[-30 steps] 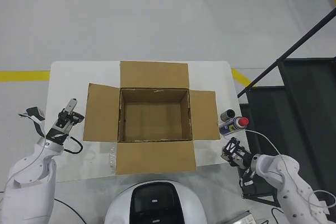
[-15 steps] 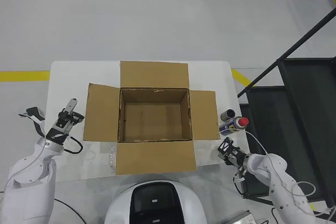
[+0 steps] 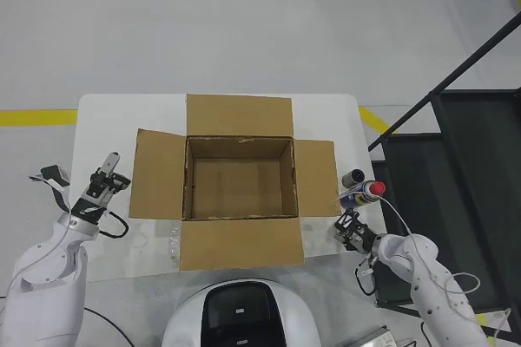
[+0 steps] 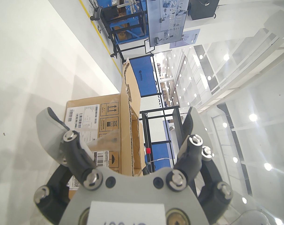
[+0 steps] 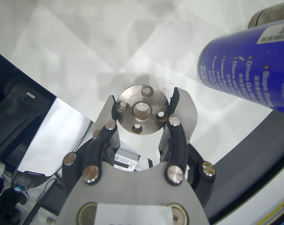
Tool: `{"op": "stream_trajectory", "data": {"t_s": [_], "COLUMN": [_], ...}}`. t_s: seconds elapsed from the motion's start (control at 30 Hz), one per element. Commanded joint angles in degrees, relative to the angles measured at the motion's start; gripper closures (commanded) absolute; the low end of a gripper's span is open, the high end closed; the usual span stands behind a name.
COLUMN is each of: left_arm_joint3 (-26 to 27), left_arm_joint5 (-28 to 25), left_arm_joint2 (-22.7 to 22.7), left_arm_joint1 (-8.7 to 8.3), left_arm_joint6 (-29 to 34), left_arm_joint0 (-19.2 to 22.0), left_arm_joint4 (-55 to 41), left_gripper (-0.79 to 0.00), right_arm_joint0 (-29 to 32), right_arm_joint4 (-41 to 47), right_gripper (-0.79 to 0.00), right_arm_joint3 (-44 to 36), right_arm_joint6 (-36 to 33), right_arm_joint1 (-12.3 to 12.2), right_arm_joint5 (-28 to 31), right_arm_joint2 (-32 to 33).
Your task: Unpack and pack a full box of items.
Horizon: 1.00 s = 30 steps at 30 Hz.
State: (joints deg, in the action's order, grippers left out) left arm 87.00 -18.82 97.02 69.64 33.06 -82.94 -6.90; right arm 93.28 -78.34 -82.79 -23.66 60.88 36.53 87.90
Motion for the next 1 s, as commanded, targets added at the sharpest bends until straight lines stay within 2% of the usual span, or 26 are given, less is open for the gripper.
{"op": "stream_trajectory", "data": {"t_s": [0.0,0.3,0.67,0.77,0.97], "left_arm_joint3": [0.0,0.0,0.0,0.0,0.0], "left_arm_joint5": [0.0,0.0,0.0,0.0,0.0], "left_arm_joint2": [0.0,0.0,0.0,0.0,0.0], "left_arm_joint1": [0.00,0.00,0.00,0.00,0.00], "left_arm_joint6": [0.0,0.0,0.0,0.0,0.0], "left_arm_joint0": [0.0,0.0,0.0,0.0,0.0], "left_arm_joint4": [0.0,0.0,0.0,0.0,0.0], "left_gripper": [-0.785,-0.785,-0.785,-0.785,-0.785], "right_arm_joint0": [-0.2,2.1,12.2,12.1,8.1], "right_arm_joint4": [0.2,-0.2,6.3,6.3,6.1], "right_gripper": [-0.785,-0.785,-0.785,-0.785,-0.785], "right_arm_joint3": [0.1,-3.2,-8.7,-8.7,-5.3], "right_arm_joint6": [-0.3,0.5,10.2,9.7,7.5], "right_arm_joint1": [-0.1,-0.5,-2.1,-2.2,-2.1], "right_arm_joint5": [0.2,0.0,11.8,11.9,11.6], "right_arm_joint2": [-0.1,1.0,10.4,9.7,5.6]}}
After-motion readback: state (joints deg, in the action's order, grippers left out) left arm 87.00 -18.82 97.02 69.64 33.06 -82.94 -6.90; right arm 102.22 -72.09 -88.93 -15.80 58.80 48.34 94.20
